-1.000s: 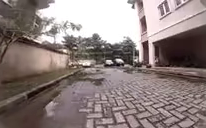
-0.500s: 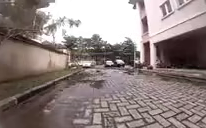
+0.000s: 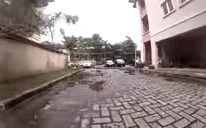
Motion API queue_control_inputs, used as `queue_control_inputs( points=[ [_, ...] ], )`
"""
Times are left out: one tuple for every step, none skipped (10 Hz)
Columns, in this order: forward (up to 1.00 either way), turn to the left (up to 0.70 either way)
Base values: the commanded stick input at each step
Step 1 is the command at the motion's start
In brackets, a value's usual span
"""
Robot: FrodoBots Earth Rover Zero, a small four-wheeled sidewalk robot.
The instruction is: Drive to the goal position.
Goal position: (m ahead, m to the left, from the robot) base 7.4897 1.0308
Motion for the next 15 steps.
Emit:
queue_control_inputs(
  points=[
    [0.5, 0.0],
    [0.5, 0.0],
    [0.5, 0.0],
    [0.5, 0.0],
    [0.5, 0.0],
    [0.5, 0.0],
    [0.5, 0.0],
    [0.5, 0.0],
    [0.5, 0.0],
    [0.5, 0.0],
    [0.5, 0.0],
    [0.5, 0.0],
    [0.5, 0.0],
    [0.5, 0.0],
    [0.5, 0.0]
  ],
)
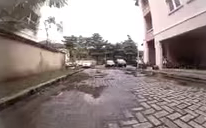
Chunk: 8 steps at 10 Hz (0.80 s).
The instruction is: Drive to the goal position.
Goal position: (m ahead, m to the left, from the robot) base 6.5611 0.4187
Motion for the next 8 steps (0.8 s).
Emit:
queue_control_inputs(
  points=[
    [0.5, 0.0],
    [0.5, 0.0],
    [0.5, 0.0],
    [0.5, 0.0],
    [0.5, 0.0],
    [0.5, 0.0],
    [0.5, 0.0],
    [0.5, 0.0]
  ],
)
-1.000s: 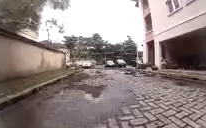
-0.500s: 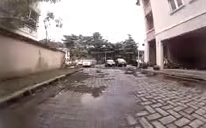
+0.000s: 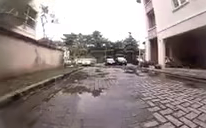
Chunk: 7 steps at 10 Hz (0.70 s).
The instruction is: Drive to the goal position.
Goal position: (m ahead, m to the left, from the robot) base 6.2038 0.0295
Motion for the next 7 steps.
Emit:
queue_control_inputs(
  points=[
    [0.5, 0.0],
    [0.5, 0.0],
    [0.5, 0.0],
    [0.5, 0.0],
    [0.5, 0.0],
    [0.5, 0.0],
    [0.5, 0.0]
  ],
)
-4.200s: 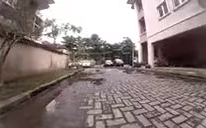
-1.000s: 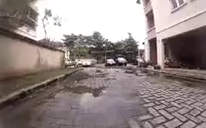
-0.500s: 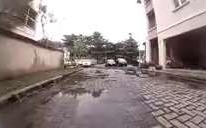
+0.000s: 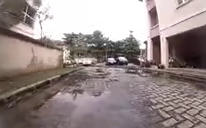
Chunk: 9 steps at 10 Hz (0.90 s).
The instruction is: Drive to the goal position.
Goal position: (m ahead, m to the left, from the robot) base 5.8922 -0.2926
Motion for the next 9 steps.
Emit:
queue_control_inputs(
  points=[
    [0.5, 0.0],
    [0.5, 0.0],
    [0.5, 0.0],
    [0.5, 0.0],
    [0.5, 0.0],
    [0.5, 0.0],
    [0.5, 0.0],
    [0.5, 0.0],
    [0.5, 0.0]
  ],
)
